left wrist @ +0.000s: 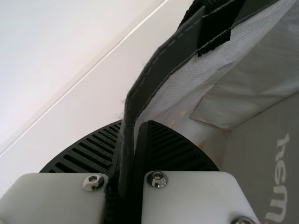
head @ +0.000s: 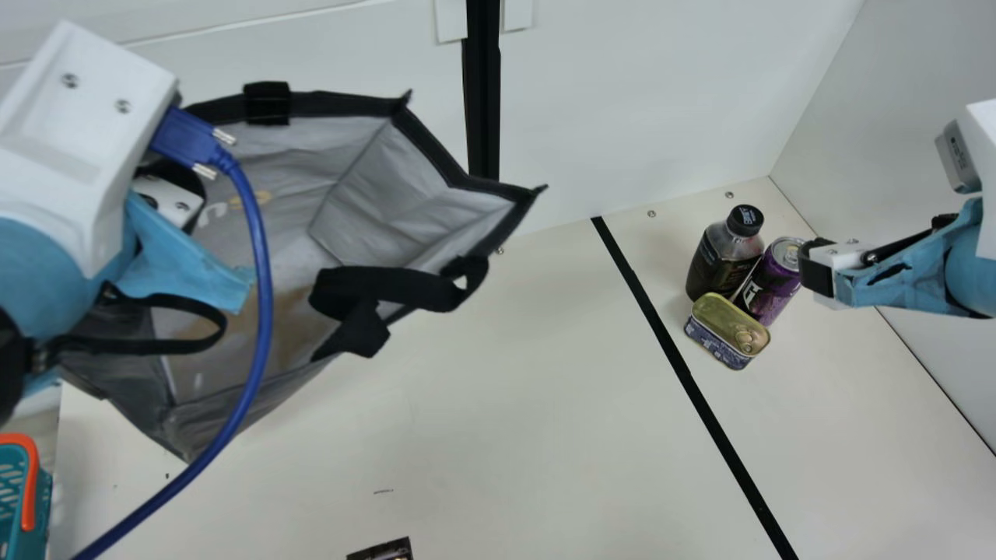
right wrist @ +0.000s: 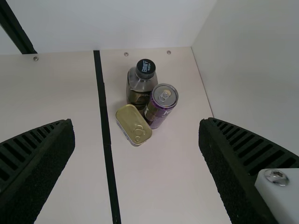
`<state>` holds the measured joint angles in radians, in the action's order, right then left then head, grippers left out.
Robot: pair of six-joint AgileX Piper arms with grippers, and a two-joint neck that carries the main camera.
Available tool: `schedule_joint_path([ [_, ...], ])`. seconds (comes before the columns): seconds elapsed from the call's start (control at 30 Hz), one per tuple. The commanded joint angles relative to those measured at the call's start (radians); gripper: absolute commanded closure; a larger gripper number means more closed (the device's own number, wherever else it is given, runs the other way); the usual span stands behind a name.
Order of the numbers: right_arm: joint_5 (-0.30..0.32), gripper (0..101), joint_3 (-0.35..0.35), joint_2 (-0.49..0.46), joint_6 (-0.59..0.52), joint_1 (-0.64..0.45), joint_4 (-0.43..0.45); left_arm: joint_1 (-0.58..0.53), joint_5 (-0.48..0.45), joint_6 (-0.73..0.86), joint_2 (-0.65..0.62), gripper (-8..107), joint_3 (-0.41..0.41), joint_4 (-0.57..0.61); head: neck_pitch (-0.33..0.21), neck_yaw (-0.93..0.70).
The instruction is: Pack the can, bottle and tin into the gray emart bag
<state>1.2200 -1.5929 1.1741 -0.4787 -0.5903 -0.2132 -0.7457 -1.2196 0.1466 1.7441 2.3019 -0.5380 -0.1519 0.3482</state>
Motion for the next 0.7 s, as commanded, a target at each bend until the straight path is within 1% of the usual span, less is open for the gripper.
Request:
schedule_joint_path([
  [0.0, 0.0, 10, 0.0, 0.0, 0.0, 0.0, 0.0, -0.006, 0.0, -0.021, -0.012, 89, -0.02, -0.058, -0.023, 0.001],
  [0.13, 0.0, 10, 0.0, 0.0, 0.0, 0.0, 0.0, -0.025, 0.0, -0.064, -0.043, 89, -0.066, -0.141, -0.023, 0.001],
  [0.27, 0.0, 10, 0.0, 0.0, 0.0, 0.0, 0.0, -0.049, 0.001, -0.116, -0.078, 89, -0.13, -0.228, -0.023, 0.001],
  [0.47, 0.0, 10, 0.0, 0.0, 0.0, 0.0, 0.0, -0.085, 0.022, -0.22, -0.147, 89, -0.284, -0.373, -0.023, 0.001],
  [0.67, 0.0, 10, 0.0, 0.0, 0.0, 0.0, 0.0, -0.129, 0.025, -0.349, -0.216, 89, -0.464, -0.51, -0.023, 0.001],
])
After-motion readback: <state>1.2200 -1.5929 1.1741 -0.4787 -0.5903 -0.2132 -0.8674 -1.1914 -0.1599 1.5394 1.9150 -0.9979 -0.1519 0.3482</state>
